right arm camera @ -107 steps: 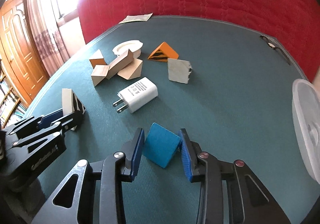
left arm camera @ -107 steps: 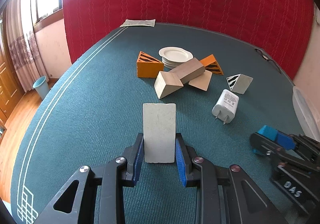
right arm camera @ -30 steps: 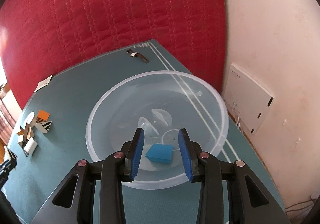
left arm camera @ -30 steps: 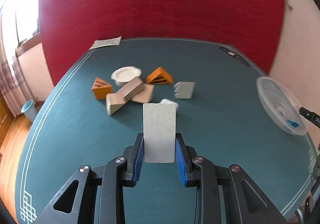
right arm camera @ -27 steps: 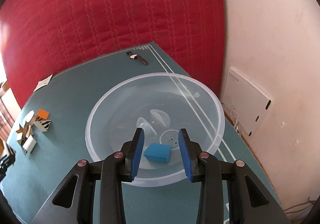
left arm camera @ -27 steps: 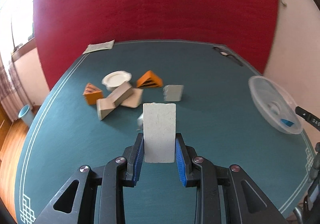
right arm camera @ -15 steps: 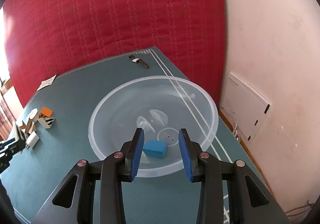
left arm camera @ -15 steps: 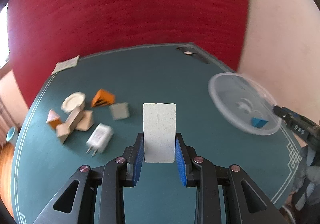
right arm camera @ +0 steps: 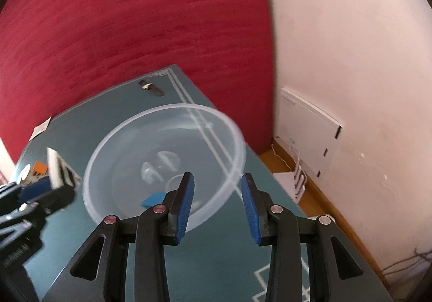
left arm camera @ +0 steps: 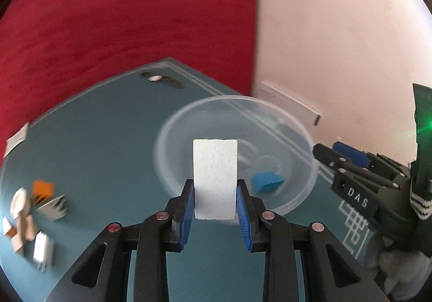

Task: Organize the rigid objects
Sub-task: 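Open the right gripper to drop the blue wedge into the bowl, then lower the white block into the bowl and open the left gripper, then withdraw both open grippers from the bowl back toward the blocks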

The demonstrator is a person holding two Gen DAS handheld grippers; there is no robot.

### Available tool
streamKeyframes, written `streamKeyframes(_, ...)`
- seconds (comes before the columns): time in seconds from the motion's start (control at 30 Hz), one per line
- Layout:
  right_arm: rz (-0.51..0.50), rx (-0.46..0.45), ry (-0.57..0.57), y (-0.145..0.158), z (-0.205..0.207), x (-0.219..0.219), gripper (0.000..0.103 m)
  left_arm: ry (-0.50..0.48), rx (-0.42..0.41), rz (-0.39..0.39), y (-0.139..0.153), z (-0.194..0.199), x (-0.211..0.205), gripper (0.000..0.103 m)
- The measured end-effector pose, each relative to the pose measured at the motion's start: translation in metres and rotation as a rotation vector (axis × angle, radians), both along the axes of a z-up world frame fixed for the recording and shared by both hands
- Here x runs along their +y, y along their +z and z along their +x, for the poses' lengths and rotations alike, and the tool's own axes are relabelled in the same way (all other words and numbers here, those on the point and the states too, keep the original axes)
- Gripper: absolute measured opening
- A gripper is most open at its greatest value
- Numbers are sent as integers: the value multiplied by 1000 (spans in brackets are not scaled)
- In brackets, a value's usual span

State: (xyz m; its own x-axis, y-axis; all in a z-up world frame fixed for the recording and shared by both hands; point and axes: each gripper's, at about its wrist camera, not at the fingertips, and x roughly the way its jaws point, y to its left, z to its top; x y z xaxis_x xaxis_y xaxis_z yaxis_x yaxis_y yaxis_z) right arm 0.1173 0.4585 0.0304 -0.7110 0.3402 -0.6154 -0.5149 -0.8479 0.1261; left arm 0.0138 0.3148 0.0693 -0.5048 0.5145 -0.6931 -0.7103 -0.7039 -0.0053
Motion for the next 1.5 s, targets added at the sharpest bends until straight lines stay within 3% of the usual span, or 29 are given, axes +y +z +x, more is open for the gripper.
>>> streamKeyframes(0.37,-33,-16,-141,-9,9,44,38,-97,-64,-16,-16,-15,70,32)
streamKeyframes(0.4,-38,-15,-154,-9,9,48,38,-96,-66,-21,-17,-17,72,37)
streamKeyframes(0.5,-54,-14,-188,-13,9,59,38,-85,-75,-10,-19,-21,69,87)
streamKeyframes(0.53,-56,-15,-194,-14,9,61,38,-73,-60,2,-18,-22,65,90)
streamKeyframes(0.8,-23,-7,-184,-13,2,58,39,-1,6,12,-12,-30,51,95)
streamKeyframes(0.93,6,4,-175,-10,2,50,53,38,36,31,-5,-38,39,103)
streamKeyframes(1.5,82,19,-146,-1,-2,10,55,101,101,40,15,-36,-10,103)
